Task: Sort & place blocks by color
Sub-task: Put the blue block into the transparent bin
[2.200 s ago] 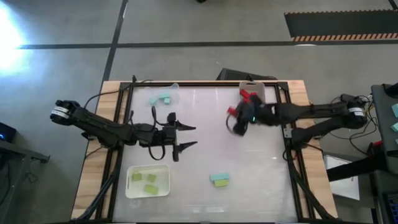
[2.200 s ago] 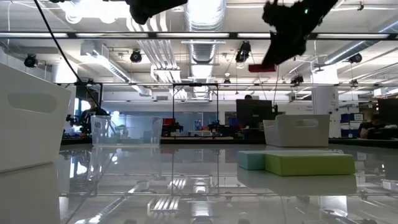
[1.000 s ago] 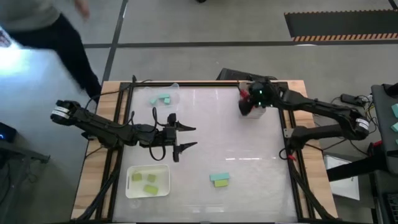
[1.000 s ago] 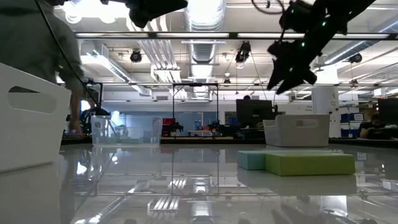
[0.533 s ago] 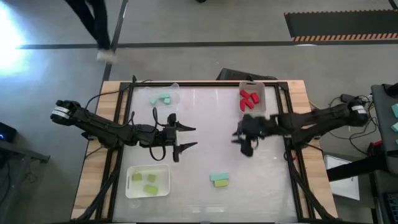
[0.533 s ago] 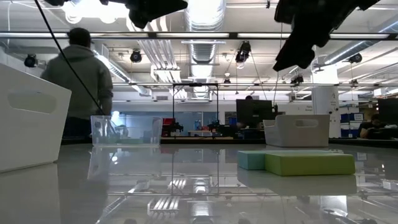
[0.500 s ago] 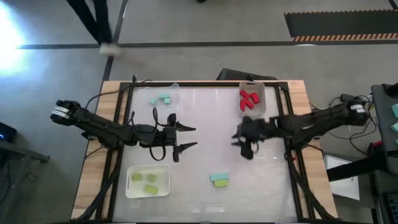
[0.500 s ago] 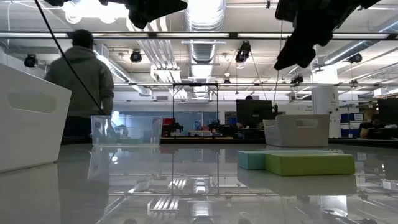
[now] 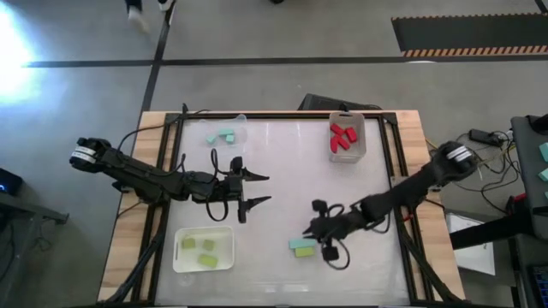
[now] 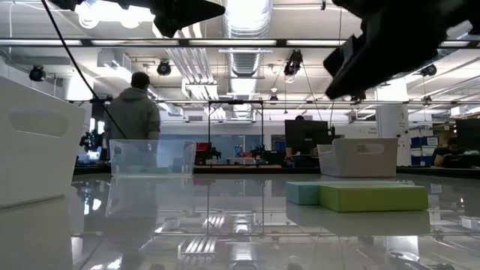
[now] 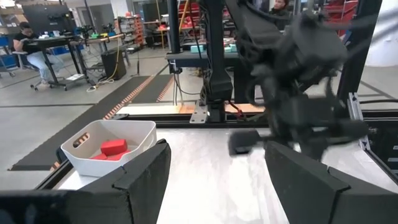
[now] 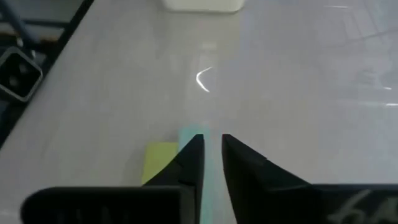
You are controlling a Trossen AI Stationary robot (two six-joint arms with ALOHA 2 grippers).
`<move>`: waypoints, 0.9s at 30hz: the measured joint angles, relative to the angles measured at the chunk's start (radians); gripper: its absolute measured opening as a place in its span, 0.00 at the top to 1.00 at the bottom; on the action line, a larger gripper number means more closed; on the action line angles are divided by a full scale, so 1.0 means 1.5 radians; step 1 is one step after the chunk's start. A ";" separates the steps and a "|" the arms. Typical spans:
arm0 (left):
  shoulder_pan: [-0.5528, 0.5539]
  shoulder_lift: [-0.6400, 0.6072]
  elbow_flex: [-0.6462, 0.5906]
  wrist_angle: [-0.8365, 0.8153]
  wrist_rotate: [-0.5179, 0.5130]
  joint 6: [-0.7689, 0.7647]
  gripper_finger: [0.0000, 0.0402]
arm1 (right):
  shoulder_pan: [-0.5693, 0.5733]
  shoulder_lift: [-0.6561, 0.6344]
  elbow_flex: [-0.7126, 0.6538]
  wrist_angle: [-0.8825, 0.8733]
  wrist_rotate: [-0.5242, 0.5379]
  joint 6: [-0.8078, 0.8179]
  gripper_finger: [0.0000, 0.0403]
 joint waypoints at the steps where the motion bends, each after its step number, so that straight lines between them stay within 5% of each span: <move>1: 0.000 0.000 0.000 0.000 0.000 0.000 0.39 | 0.004 0.019 0.000 0.015 0.000 -0.003 0.90; 6: 0.000 0.000 0.000 -0.001 0.000 0.000 0.39 | 0.016 0.097 0.000 0.062 -0.001 0.003 0.97; 22: 0.000 0.000 0.000 0.002 0.000 0.000 0.39 | -0.020 0.179 0.001 0.083 -0.039 0.036 0.98; 27: 0.000 0.000 0.000 0.002 0.000 0.000 0.39 | -0.065 0.164 -0.002 0.067 0.023 -0.014 0.98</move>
